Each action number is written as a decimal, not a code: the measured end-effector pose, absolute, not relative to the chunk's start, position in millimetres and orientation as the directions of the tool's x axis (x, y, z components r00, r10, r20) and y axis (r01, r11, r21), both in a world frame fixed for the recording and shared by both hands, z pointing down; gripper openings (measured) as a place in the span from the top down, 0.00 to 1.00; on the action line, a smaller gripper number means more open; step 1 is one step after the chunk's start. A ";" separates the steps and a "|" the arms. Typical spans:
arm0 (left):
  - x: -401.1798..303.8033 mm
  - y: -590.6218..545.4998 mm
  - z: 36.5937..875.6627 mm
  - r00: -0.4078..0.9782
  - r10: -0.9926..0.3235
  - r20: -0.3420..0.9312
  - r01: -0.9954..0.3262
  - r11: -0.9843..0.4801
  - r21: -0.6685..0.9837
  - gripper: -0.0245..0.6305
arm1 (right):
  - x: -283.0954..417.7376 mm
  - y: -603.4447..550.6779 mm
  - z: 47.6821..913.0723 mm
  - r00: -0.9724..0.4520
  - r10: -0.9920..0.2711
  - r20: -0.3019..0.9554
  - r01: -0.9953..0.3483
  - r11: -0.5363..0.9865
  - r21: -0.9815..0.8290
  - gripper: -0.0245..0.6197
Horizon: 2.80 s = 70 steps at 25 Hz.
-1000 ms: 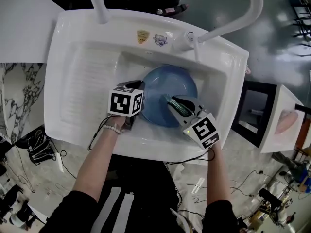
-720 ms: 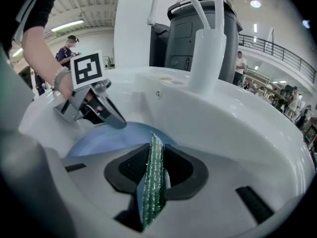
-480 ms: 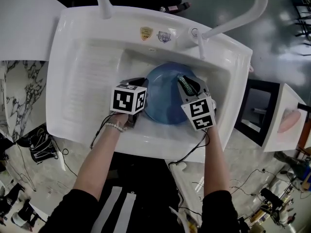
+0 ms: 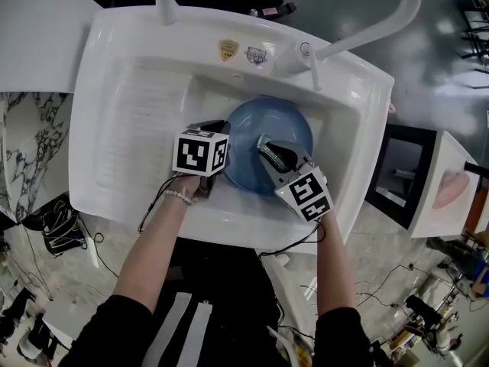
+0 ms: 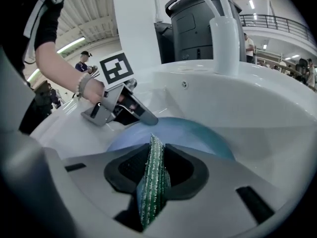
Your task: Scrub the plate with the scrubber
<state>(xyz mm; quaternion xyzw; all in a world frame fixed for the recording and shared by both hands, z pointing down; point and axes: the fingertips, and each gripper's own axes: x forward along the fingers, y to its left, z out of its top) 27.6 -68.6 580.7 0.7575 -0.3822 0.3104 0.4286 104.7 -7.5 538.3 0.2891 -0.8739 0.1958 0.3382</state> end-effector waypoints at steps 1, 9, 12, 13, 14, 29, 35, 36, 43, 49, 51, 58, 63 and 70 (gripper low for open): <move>27.5 -68.7 581.1 0.513 -0.314 0.799 -0.846 -0.339 0.410 0.94 | 99.9 -3.5 537.3 -0.625 -0.352 0.696 -0.616 0.770 -0.164 0.81; 26.8 -68.8 582.5 0.507 -0.317 0.801 -0.851 -0.329 0.409 0.94 | 63.9 25.3 528.7 -0.753 -0.166 0.636 -0.459 0.826 -0.328 0.81; 26.7 -69.0 583.4 0.503 -0.320 0.803 -0.854 -0.329 0.403 0.94 | 55.9 34.0 527.4 -0.771 -0.111 0.627 -0.413 0.837 -0.360 0.81; 26.8 -68.7 583.7 0.501 -0.320 0.804 -0.854 -0.330 0.401 0.94 | 53.8 36.2 527.1 -0.778 -0.097 0.621 -0.402 0.836 -0.372 0.81; 27.0 -68.5 583.9 0.499 -0.321 0.805 -0.855 -0.332 0.398 0.94 | 52.0 38.5 526.6 -0.784 -0.081 0.615 -0.392 0.833 -0.390 0.81; 28.7 -78.6 540.0 0.574 -0.327 0.750 -0.798 -0.430 0.423 0.81 | 79.3 1.0 497.9 -0.669 -0.340 0.661 -0.614 0.754 -0.234 0.81; 16.1 -90.3 484.2 0.591 -0.403 0.699 -0.781 -0.501 0.372 0.89 | 100.9 -22.8 456.6 -0.513 -0.529 0.676 -0.755 0.653 -0.062 0.81; 14.9 -92.5 473.4 0.594 -0.421 0.685 -0.779 -0.513 0.361 0.93 | 102.5 -25.7 446.3 -0.496 -0.557 0.666 -0.771 0.636 -0.043 0.81; 11.7 -94.0 390.9 0.643 -0.516 0.565 -0.734 -0.626 0.264 0.96 | 104.6 -37.2 369.4 -0.394 -0.744 0.539 -0.882 0.472 0.007 0.81; 11.2 -92.4 322.1 0.677 -0.565 0.472 -0.706 -0.680 0.198 0.96 | 110.3 -32.5 308.6 -0.305 -0.859 0.412 -0.941 0.339 0.011 0.81; 8.1 -90.2 301.4 0.692 -0.572 0.440 -0.697 -0.688 0.201 0.96 | 109.7 -29.4 289.7 -0.274 -0.891 0.361 -0.954 0.299 0.014 0.81; -11.5 -80.2 249.0 0.713 -0.610 0.345 -0.686 -0.709 0.164 0.96 | 88.2 -20.9 251.3 -0.241 -0.939 0.247 -0.966 0.256 0.032 0.81; -27.2 -71.4 227.0 0.708 -0.633 0.313 -0.693 -0.708 0.136 0.96 | 70.8 -15.2 234.7 -0.268 -0.936 0.227 -0.958 0.285 0.044 0.82; -44.7 -68.2 222.4 0.690 -0.655 0.308 -0.713 -0.688 0.133 0.96 | 61.3 -13.4 224.6 -0.278 -0.938 0.206 -0.956 0.291 0.036 0.81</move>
